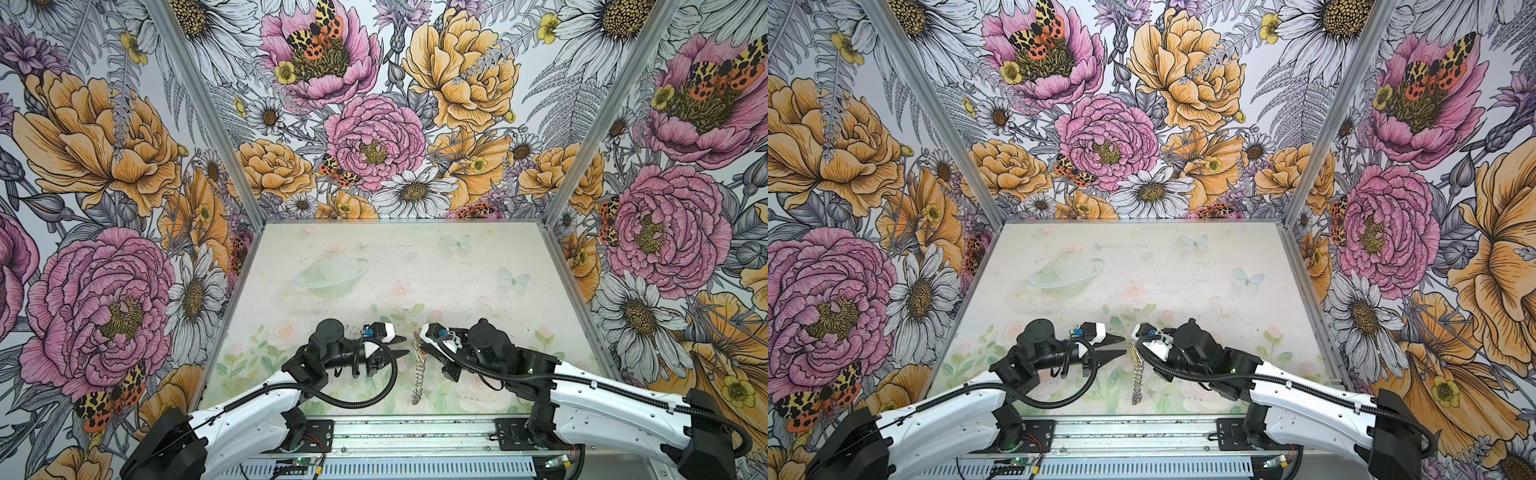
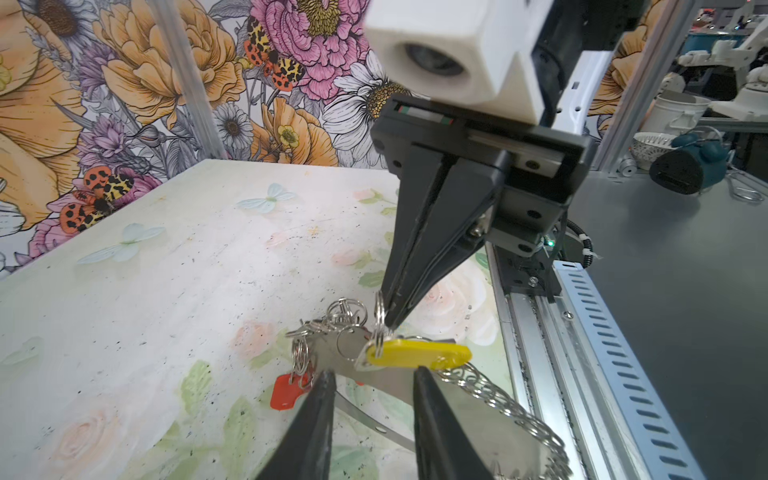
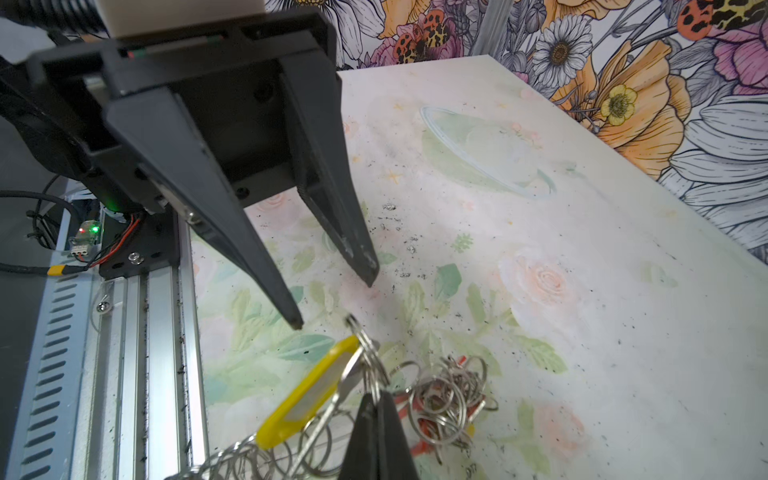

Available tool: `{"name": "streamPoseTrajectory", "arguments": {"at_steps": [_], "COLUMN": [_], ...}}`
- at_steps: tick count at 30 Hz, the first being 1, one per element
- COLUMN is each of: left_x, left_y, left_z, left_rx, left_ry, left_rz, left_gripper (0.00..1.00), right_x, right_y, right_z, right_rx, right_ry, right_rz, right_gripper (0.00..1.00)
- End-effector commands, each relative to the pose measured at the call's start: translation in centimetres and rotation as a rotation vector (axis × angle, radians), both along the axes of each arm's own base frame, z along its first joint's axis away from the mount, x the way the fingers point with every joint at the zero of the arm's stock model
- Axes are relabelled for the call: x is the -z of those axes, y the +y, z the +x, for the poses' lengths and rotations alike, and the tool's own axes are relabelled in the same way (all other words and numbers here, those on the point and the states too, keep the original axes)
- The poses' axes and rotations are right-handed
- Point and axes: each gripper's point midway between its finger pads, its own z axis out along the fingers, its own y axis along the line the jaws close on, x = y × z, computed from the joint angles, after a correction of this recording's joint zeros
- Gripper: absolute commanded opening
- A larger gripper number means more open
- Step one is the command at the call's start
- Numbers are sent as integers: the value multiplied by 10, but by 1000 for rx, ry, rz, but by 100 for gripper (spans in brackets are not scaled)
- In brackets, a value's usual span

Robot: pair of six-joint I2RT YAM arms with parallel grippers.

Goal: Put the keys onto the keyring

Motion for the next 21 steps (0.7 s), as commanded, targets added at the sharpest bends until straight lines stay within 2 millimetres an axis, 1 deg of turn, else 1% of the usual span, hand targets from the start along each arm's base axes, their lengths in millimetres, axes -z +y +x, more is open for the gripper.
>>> {"name": "streamPoseTrajectory", "arguments": {"at_steps": [1, 5, 7, 10, 13, 16, 21], "left_x": [-14, -21, -27, -29, -23, -16, -8], "left_y": [7, 11, 8, 0, -13, -25, -33], "left_z": [24, 31, 30, 26, 16, 6, 10], "left_rx": [-145, -214, -210, -177, -114, -74, -78], "left_ry": [48, 122, 169, 239, 263, 245, 243], "left_rz": [-12, -16, -29, -29, 10, 64, 102], "left_gripper": [36, 40, 42, 45, 45, 46, 45], "right_x": [-28, -28, -29, -29, -29, -30, -30], "right_y": [2, 2, 2, 3, 5, 5, 6], "right_z": [14, 15, 15, 15, 13, 12, 10], "right_rx": [59, 61, 59, 57, 46, 41, 30], "right_ry": [-43, -47, -52, -54, -51, -47, -43], "right_rz": [51, 43, 42, 40, 42, 46, 50], "right_gripper": [0, 0, 0, 0, 0, 0, 0]}}
